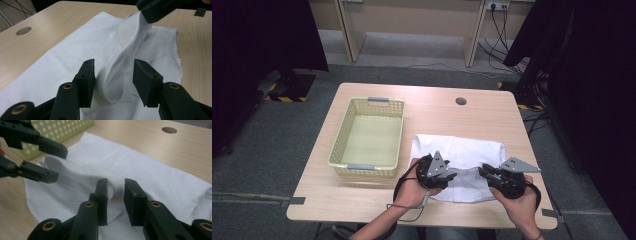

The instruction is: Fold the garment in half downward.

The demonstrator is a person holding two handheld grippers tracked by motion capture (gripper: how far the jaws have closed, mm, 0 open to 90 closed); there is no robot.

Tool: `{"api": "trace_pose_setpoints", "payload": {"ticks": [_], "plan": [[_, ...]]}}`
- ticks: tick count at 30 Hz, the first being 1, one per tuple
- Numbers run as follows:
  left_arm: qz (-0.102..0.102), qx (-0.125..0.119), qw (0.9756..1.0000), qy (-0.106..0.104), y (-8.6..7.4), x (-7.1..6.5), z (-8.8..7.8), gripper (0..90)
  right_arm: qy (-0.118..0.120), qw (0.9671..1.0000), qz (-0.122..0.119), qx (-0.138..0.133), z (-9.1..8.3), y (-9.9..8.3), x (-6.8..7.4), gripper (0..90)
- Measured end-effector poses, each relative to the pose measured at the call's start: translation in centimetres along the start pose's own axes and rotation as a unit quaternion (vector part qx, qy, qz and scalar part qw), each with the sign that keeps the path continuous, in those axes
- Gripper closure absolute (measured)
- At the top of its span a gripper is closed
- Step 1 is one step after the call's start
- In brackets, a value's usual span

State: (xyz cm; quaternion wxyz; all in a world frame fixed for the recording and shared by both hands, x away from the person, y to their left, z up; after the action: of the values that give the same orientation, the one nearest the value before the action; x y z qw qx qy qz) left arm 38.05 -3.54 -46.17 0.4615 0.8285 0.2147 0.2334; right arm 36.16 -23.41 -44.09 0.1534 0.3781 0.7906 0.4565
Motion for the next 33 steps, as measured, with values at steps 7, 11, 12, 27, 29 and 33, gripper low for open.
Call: {"api": "trace_pose_setpoints", "payload": {"ticks": [7,11,12,27,29,33], "plan": [[0.013,0.009,0.9998,-0.012,-0.3,-0.6,-0.1,52.5,0.006,0.9997,0.005,-0.023,-1.0,1.6,-0.1,68.4],[0.015,0.012,0.9996,-0.02,-0.5,-0.9,-0.2,52.5,0.007,0.9999,0.014,-0.002,-0.1,1.3,-0.6,66.7],[0.017,0.013,0.9995,-0.022,-0.6,-1.0,-0.2,52.4,0.008,0.9998,0.017,0.006,0.2,1.0,-0.7,66.4],[-0.009,0.011,0.9984,-0.055,-1.1,-1.8,-1.8,45.0,0.016,0.9981,0.031,0.051,1.8,-2.4,-0.1,65.0],[-0.017,0.005,0.998,-0.06,-1.0,-1.8,-2.1,43.9,0.017,0.9978,0.032,0.056,1.9,-2.7,-0.1,65.0],[-0.027,-0.006,0.9981,-0.055,-0.6,-1.6,-2.6,43.0,0.019,0.9971,0.034,0.065,2.2,-3.4,0.1,64.9]]}}
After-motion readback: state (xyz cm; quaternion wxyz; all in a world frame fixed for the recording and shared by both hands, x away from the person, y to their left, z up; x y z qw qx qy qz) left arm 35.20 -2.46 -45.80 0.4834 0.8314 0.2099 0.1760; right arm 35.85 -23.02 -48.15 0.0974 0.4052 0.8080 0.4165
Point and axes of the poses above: each handheld gripper's, and its own axes: z roughly forward along the jaws, y roughly out of its top, x roughly to its left, the point moved 5 cm from there along z, roughly forward along the jaws, and after that the axes turned 8 degrees about y, right-handed, at the moved point
